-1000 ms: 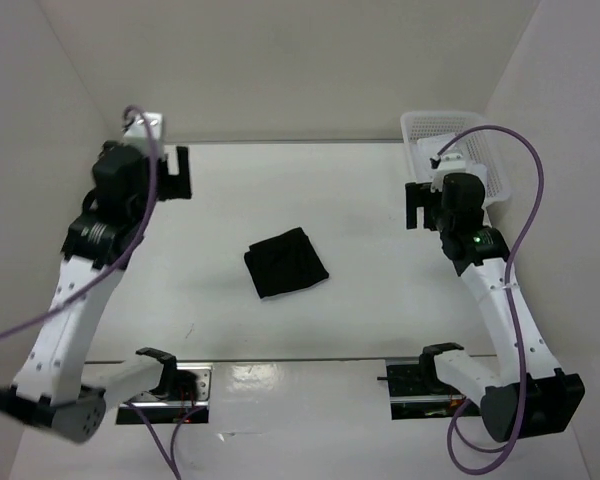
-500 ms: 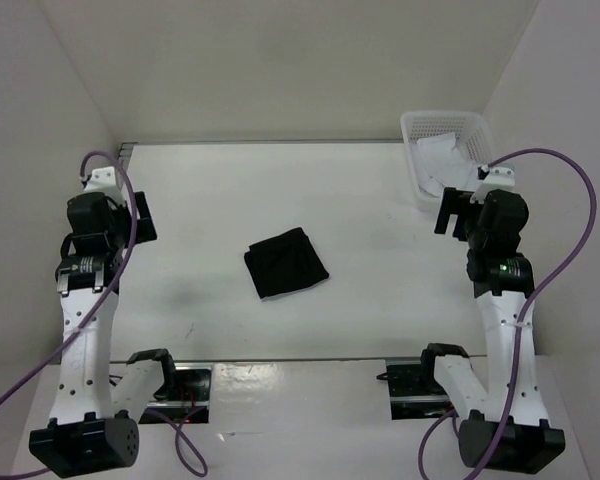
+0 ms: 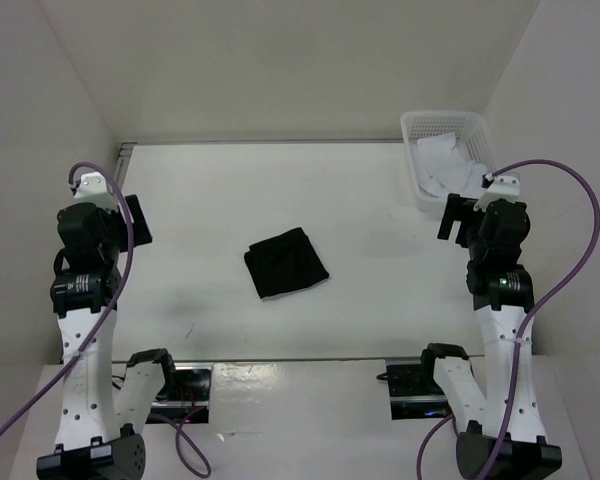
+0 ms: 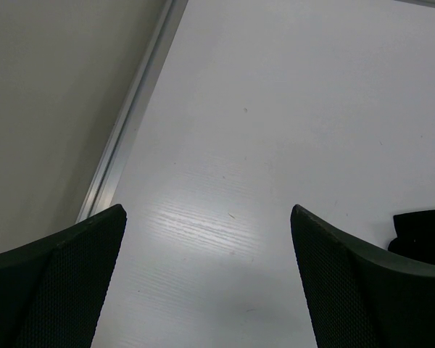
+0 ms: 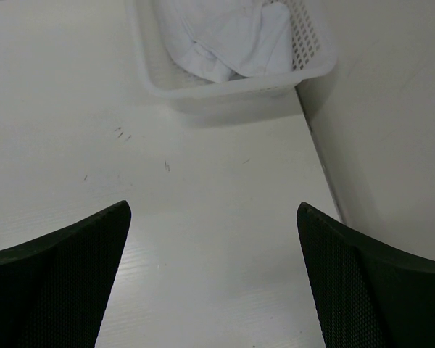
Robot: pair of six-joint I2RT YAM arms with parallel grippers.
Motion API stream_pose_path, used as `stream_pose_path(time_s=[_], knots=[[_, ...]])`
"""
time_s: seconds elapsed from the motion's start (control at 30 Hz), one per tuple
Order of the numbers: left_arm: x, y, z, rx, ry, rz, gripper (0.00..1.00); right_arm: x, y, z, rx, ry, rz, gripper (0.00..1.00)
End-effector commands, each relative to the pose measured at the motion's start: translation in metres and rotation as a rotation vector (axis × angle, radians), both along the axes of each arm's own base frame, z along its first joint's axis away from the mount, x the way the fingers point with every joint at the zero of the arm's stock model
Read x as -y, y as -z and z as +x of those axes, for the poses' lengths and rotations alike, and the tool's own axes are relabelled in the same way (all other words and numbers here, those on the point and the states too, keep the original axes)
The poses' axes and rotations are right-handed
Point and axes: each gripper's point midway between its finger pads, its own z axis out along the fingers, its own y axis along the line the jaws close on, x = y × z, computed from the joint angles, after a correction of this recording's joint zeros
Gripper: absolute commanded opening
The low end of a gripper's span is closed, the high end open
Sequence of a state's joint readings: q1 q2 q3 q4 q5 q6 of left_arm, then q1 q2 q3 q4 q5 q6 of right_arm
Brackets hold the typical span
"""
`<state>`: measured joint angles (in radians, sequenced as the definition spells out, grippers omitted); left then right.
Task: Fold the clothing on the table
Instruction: Fold the skirt
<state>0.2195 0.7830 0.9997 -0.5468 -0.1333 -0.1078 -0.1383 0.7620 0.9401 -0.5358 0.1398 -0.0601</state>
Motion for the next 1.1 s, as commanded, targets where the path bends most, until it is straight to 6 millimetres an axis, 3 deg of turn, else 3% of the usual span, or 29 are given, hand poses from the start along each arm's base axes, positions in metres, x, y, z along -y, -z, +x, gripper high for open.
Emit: stream_pose_path(time_s=[0.0,0.87,0.93,1.07], knots=[[-0.004,-0.016,0.000,0.065,-0.016,0.024,1.00,0.007,-0.017,0.000,0.069,0.035,-0.018,0.99],[0.006,-0.013,0.002,0.055,0.049,0.019,1.00,0.009,-0.020,-0.004,0.084,0.036,-0.037,0.99],[0.006,-0.013,0.002,0.055,0.049,0.019,1.00,0.010,-0.010,0.000,0.042,0.033,-0.040,0.99],[0.006,-0.013,0.002,0.055,0.049,0.019,1.00,0.007,-0.008,0.001,0.026,0.011,-0.042,0.99]])
